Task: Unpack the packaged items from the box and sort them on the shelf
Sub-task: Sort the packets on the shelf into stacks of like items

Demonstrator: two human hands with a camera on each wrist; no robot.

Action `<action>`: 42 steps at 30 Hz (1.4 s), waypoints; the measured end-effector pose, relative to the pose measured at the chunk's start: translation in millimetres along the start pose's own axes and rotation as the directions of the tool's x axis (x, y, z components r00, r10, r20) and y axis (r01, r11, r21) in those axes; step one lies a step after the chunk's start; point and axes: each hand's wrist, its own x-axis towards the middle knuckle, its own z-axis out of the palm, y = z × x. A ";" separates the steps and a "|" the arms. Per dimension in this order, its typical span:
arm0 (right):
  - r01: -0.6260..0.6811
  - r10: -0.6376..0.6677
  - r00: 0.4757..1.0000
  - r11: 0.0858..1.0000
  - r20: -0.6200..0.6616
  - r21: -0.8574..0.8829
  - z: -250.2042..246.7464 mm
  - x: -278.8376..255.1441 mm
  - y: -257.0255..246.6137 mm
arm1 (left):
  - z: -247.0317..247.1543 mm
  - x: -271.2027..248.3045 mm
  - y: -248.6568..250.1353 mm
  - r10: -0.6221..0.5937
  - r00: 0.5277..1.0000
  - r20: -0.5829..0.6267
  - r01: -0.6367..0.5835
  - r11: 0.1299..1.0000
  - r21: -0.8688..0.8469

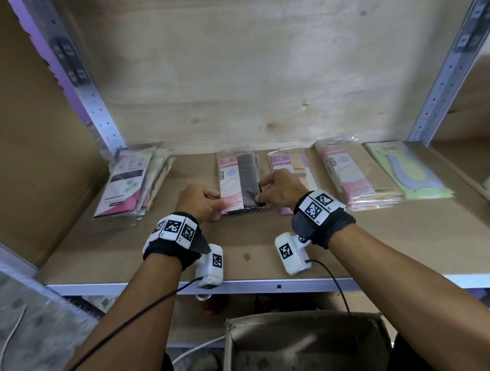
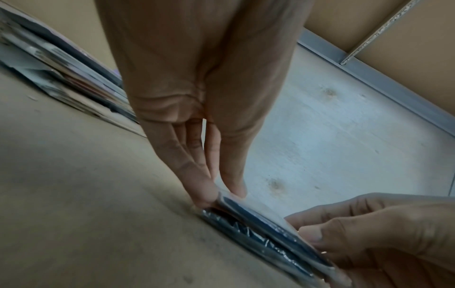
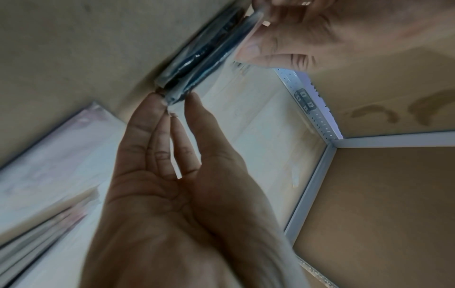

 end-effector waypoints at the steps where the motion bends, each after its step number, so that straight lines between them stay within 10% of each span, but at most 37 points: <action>1: -0.002 0.002 1.000 1.000 0.010 0.013 -0.2 -0.4 -0.3 | -0.1 -0.1 0.2 0.006 1.000 0.004 -0.007 1.000 0.019; 14: -0.010 0.007 0.999 0.998 0.042 0.054 -1.6 -6.4 -0.1 | -0.3 -6.2 4.5 0.046 0.999 -0.018 -0.043 0.990 0.137; 22: 0.100 -0.104 0.971 0.995 -0.214 -0.030 -3.4 -6.5 -26.7 | -48.8 -12.4 21.6 0.217 0.928 -0.302 -0.169 0.969 0.178; 27: 0.188 -0.188 0.982 0.977 -0.012 0.096 24.0 0.1 -85.7 | -104.4 -15.6 15.6 0.256 0.816 -0.519 -0.205 0.967 0.154; 33: 0.089 -0.131 0.961 0.981 0.244 0.174 89.9 22.7 -133.9 | -160.7 -14.8 -8.1 0.092 0.802 -0.590 -0.143 0.989 -0.041; 42: 0.058 -0.068 0.966 0.997 0.250 0.047 181.4 57.3 -179.6 | -194.8 -22.5 -31.6 -0.015 0.756 -0.654 -0.112 0.982 -0.152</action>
